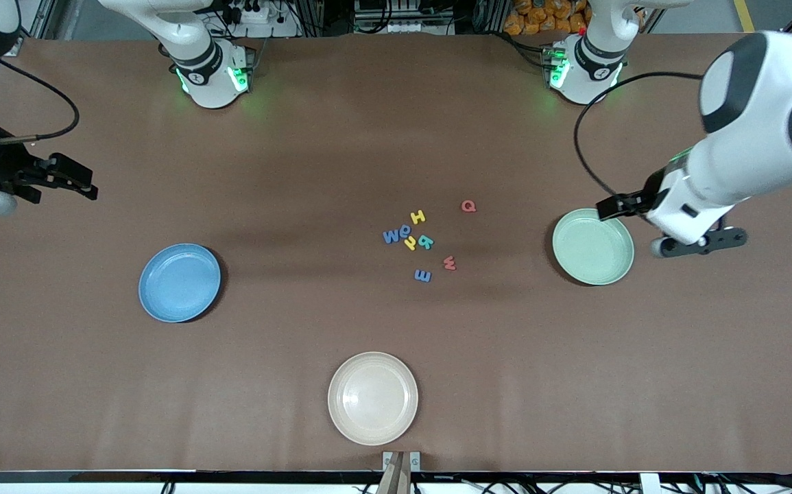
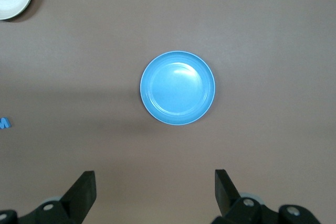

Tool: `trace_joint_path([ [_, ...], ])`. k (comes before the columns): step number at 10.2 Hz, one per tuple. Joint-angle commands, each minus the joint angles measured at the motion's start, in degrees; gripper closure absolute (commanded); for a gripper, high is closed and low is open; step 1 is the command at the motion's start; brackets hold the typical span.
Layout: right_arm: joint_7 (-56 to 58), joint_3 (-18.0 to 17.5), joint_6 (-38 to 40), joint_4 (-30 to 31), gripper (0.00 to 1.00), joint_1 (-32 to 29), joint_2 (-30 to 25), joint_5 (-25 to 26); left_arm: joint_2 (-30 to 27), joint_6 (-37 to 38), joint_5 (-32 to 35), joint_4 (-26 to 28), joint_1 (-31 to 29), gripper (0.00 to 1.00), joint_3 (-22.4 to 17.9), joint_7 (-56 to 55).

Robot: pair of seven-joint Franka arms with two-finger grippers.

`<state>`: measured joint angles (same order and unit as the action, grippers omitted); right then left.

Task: Sort uppercase to blue plate, lowercase to green plate
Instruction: 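Grasp the pink w with the left gripper while the right gripper hovers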

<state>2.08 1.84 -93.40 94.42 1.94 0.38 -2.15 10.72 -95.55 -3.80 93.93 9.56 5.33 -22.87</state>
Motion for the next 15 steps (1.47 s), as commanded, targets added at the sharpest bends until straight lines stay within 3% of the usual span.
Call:
trace_joint_path([
  [1, -0.4, 0.9, -0.6, 0.2, 0.00, 1.7, 0.4, -0.4, 2.4, -4.7, -0.6, 1.1, 2.0, 0.00, 2.9, -6.3],
  [4, -3.0, 0.8, -2.1, -0.3, 0.00, 4.3, 2.7, -0.4, 7.1, -13.2, -0.5, 2.7, 7.6, 0.00, 5.7, -15.8],
  [7, -4.3, 0.8, -4.3, -0.3, 0.00, 6.1, 4.6, -0.4, 13.1, -23.4, 0.4, 4.4, 14.1, 0.00, 5.7, -23.0],
  [11, -4.3, 0.7, -7.4, -0.6, 0.00, 7.5, 8.5, -0.7, 19.2, -32.0, 6.2, 4.8, 16.1, 0.00, 5.7, -23.4],
  [15, -4.3, 0.7, -10.9, -0.6, 0.00, 9.3, 11.7, -1.2, 23.2, -38.6, 7.8, 4.5, 17.5, 0.00, 5.7, -23.8],
])
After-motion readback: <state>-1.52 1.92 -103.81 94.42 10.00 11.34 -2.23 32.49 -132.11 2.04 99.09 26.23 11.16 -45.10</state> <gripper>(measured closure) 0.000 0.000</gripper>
